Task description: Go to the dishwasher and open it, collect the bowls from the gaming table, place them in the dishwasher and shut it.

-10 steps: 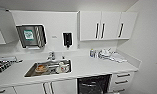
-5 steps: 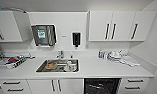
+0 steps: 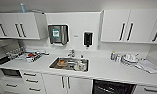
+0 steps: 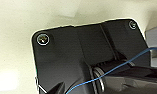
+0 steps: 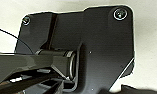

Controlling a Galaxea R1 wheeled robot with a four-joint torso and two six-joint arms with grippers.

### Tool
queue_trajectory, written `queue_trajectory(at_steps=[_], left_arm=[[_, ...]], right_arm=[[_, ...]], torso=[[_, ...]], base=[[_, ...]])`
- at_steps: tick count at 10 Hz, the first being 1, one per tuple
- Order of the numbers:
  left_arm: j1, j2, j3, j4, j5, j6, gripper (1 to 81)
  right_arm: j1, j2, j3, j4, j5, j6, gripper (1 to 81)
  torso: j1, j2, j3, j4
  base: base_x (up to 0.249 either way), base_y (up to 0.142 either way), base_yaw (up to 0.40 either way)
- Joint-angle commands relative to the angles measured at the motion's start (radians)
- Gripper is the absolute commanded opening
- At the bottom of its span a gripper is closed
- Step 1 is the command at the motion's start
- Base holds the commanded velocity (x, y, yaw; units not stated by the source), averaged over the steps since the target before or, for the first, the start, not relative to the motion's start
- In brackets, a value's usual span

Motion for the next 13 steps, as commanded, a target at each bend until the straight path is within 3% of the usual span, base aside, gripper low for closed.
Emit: queue_trajectory(at_steps=[1, 3, 6, 13], left_arm=[[-0.05, 0.006, -0.002, 0.007, 0.043, 0.009, 81.1], [-0.051, 0.006, -0.002, 0.01, 0.043, 0.01, 81.1], [-0.051, 0.009, -0.002, 0.011, 0.043, 0.042, 81.1], [-0.061, 0.02, -0.002, 0.012, 0.045, 0.044, 81.1]], right_arm=[[0.055, 0.002, 0.0, 0.007, -0.049, -0.005, 81.1], [0.054, 0.001, -0.003, 0.004, -0.049, -0.005, 81.1], [0.051, 0.002, -0.003, 0.007, -0.049, 0.0, 81.1], [0.048, 0.002, -0.031, 0.009, -0.046, 0.003, 81.1]], torso=[[0.0, 0.0, 0.0, 0.0], [0.0, 0.0, 0.0, 0.0], [0.0, 0.0, 0.0, 0.0], [0.0, 0.0, 0.0, 0.0]], base=[[0.0, 0.0, 0.366], [0.0, 0.0, 0.367], [0.0, 0.0, 0.368], [0.0, 0.0, 0.368]])
